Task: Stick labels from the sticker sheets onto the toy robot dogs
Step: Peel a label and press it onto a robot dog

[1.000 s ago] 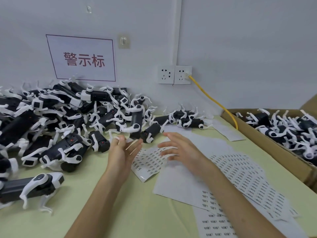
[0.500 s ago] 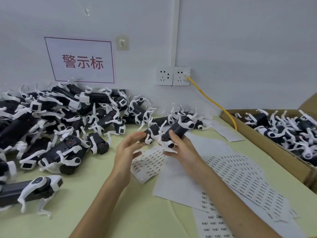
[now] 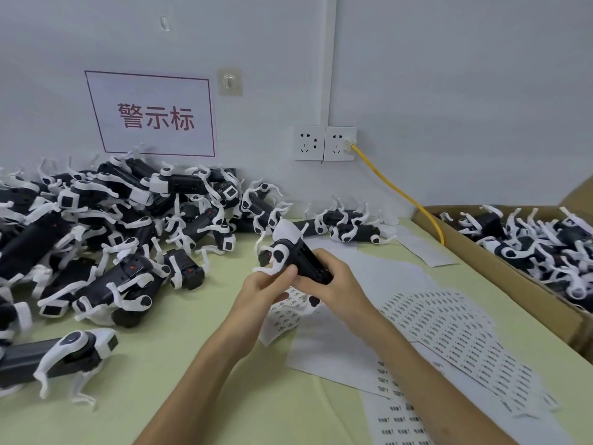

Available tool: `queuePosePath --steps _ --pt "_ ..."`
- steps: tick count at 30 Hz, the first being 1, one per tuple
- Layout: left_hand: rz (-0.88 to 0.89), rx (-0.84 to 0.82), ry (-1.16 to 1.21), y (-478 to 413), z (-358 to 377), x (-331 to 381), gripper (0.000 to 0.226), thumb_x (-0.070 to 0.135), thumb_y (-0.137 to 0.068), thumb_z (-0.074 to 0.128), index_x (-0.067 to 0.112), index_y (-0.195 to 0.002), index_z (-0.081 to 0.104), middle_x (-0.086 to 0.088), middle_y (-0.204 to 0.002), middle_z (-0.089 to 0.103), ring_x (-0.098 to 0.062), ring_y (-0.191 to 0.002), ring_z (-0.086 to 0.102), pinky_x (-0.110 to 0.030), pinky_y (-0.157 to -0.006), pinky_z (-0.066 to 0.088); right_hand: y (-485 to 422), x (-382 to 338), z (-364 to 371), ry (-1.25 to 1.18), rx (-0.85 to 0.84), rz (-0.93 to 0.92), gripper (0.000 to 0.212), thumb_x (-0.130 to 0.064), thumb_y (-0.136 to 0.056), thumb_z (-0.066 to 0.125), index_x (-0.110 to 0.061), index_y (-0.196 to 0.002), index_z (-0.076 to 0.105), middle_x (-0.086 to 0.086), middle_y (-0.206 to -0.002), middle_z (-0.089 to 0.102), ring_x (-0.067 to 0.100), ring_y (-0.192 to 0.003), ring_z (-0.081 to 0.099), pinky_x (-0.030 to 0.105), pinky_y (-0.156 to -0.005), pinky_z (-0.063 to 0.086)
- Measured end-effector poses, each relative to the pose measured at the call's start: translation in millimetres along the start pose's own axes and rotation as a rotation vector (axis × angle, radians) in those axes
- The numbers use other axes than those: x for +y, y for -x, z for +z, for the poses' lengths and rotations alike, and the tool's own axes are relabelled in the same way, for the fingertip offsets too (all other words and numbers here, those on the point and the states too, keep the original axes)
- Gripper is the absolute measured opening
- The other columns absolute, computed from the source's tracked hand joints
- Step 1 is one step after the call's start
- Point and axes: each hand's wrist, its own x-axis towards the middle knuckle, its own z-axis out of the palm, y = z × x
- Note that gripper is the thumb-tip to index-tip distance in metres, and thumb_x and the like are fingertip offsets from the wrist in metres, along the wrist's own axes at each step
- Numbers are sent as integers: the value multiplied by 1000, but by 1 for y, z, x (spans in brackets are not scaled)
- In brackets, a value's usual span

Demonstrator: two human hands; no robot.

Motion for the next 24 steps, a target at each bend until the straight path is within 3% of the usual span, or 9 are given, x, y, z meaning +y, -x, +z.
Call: queuePosePath --steps 4,8,10,15,19,22,24 --pt "-36 -43 141 -1 -4 2 48 43 -107 49 6 -133 66 -11 -133 70 -23 -129 63 -50 -112 43 3 -6 1 -61 -76 -41 28 -25 -86 71 -17 -112 68 -22 -77 62 -3 -71 57 10 -64 43" --pt "-48 -58 291 0 -5 2 47 43 -106 42 15 -131 70 -8 -134 69 -17 -120 68 -28 -81 58 3 -12 4 -87 -77 10 41 -31 -86 64 -14 -123 69 -15 -85 65 1 -70 54 11 -59 40" --pt "-42 -60 301 0 -5 3 47 45 -105 43 18 -128 73 -7 -135 69 -18 -121 67 -27 -81 58 4 -13 5 -77 -62 14 42 -32 -84 64 -14 -122 70 -8 -88 65 8 -73 53 16 -59 39" --pt "-5 -91 263 -2 -6 -3 46 40 -101 58 12 -136 66 -11 -137 68 -25 -130 62 -39 -107 49 4 -13 4 -111 -18 7 35 -30 -84 70 -14 -115 73 14 -110 72 20 -96 66 33 -83 52" --pt "17 -95 141 -2 -4 -5 46 37 -95 64 13 -134 67 -9 -130 72 -24 -122 67 -39 -103 51 4 -11 3 -91 25 21 25 -35 -84 71 -16 -100 75 11 -98 73 16 -91 68 26 -80 54" --pt "20 -86 40 -1 -1 -5 41 37 -90 68 12 -123 72 -9 -111 77 -22 -99 71 -39 -88 51 5 -13 3 -133 45 51 22 -40 -86 68 -19 -84 71 -5 -80 69 7 -78 64 15 -71 48" --pt "14 -104 24 0 0 -6 41 35 -89 69 12 -123 71 -10 -111 77 -24 -93 69 -36 -83 53 5 -14 2 -162 39 81 25 -44 -88 65 -22 -77 69 -8 -74 66 6 -71 62 14 -65 46"
